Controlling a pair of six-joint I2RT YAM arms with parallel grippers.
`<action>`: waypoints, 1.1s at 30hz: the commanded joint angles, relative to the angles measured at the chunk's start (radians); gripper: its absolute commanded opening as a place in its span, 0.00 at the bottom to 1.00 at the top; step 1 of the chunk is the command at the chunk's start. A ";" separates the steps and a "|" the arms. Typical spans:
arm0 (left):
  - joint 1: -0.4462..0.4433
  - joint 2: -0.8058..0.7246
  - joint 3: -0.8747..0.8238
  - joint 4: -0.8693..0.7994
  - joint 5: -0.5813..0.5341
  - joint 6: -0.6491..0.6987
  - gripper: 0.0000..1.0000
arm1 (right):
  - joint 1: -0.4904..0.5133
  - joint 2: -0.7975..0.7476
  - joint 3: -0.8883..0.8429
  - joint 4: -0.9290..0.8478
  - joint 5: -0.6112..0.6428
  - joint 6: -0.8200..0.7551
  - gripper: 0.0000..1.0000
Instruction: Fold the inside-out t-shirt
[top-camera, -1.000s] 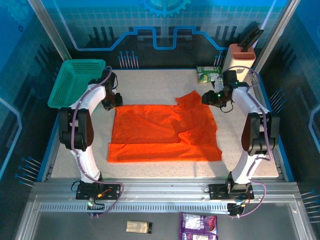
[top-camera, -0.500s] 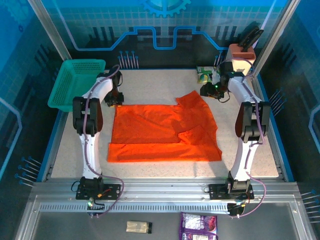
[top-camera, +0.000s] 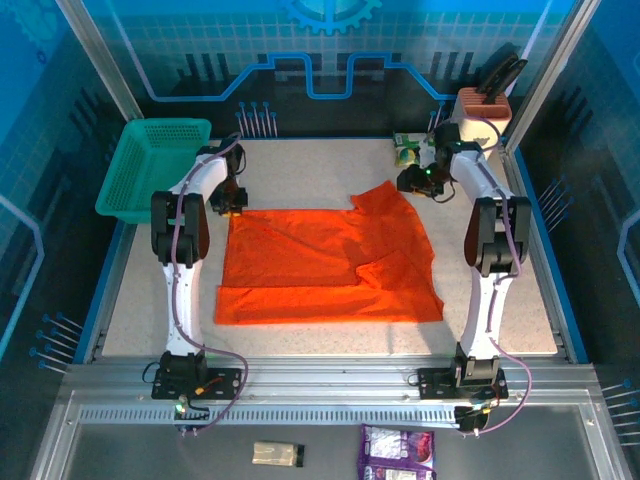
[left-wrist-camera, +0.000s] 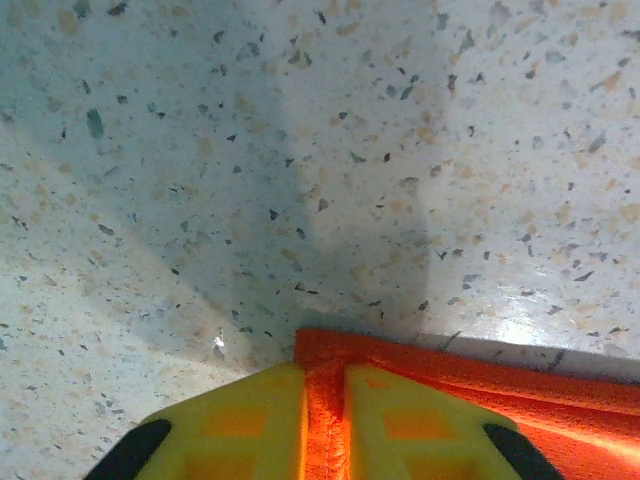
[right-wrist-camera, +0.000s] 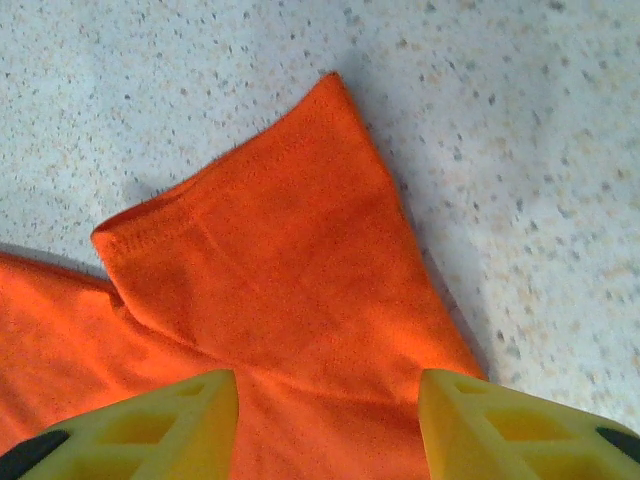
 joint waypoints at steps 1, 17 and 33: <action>0.015 0.032 0.019 -0.033 0.006 0.016 0.13 | 0.033 0.078 0.094 -0.029 0.015 -0.071 0.52; 0.014 0.004 0.005 -0.028 0.018 0.027 0.09 | 0.094 0.450 0.615 -0.146 0.160 -0.213 0.45; 0.012 -0.006 0.005 -0.028 0.082 0.011 0.05 | 0.095 0.437 0.601 -0.098 0.137 -0.197 0.07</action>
